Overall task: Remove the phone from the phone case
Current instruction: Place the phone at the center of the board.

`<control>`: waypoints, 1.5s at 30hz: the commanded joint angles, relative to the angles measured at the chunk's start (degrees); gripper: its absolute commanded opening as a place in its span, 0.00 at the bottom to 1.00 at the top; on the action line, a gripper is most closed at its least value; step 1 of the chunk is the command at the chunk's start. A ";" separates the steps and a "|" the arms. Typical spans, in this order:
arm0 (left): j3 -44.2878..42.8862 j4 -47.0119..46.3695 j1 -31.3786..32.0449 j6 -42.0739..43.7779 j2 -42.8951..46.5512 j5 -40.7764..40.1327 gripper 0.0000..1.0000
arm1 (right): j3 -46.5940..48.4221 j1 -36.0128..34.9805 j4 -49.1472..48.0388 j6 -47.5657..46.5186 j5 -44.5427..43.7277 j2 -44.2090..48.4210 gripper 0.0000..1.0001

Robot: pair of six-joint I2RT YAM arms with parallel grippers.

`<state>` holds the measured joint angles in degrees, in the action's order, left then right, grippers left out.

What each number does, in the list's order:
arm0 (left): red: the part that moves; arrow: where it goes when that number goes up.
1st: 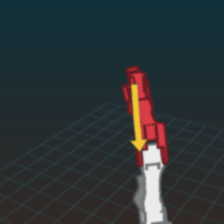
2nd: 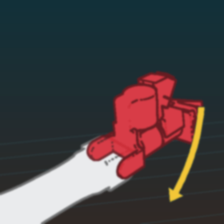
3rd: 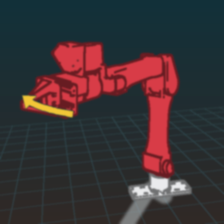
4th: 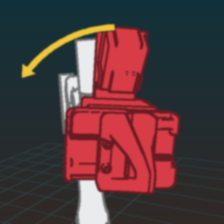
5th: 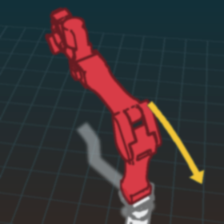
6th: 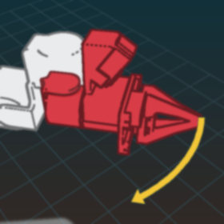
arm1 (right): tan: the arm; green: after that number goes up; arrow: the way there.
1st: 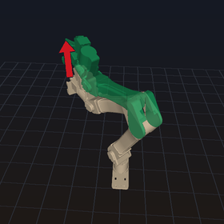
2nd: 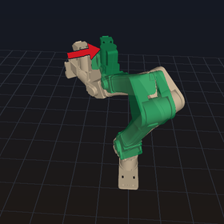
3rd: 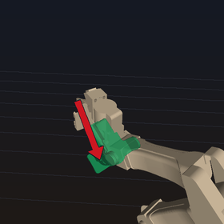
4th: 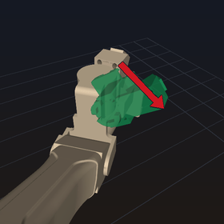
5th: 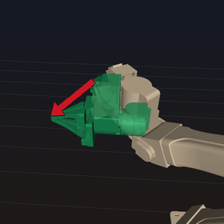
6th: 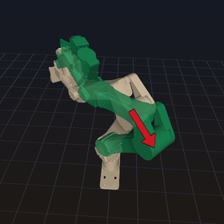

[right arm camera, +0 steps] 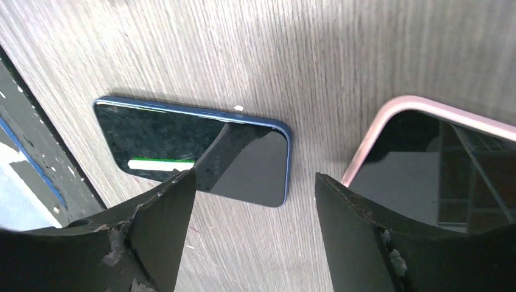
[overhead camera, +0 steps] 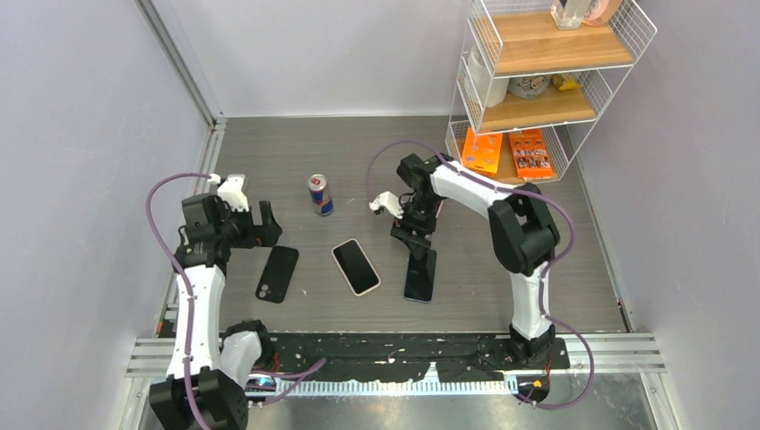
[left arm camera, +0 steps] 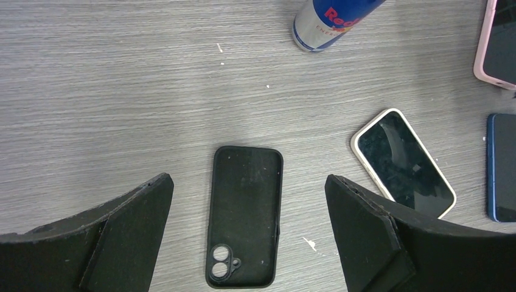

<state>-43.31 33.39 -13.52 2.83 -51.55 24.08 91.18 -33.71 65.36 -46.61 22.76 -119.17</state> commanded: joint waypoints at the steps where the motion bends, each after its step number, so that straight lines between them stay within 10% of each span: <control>1: 0.88 -3.07 0.17 1.60 1.87 -1.64 0.99 | -4.94 -1.07 -11.84 9.68 0.87 11.68 0.79; 9: 1.97 -6.78 0.16 2.95 3.37 -8.55 1.00 | -14.73 -5.77 -28.05 24.38 -8.10 20.95 0.99; 22: 4.28 -11.41 0.20 0.77 9.57 -11.88 1.00 | -19.96 -5.11 -38.62 41.80 2.17 22.87 0.96; 45: 6.08 -12.63 0.18 1.14 10.85 -14.49 1.00 | -23.29 -19.81 -52.05 53.66 -16.03 14.87 0.95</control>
<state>-37.63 24.08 -13.52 3.53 -41.45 8.99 67.57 -53.78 17.23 4.78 8.62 -102.96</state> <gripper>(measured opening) 0.994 0.955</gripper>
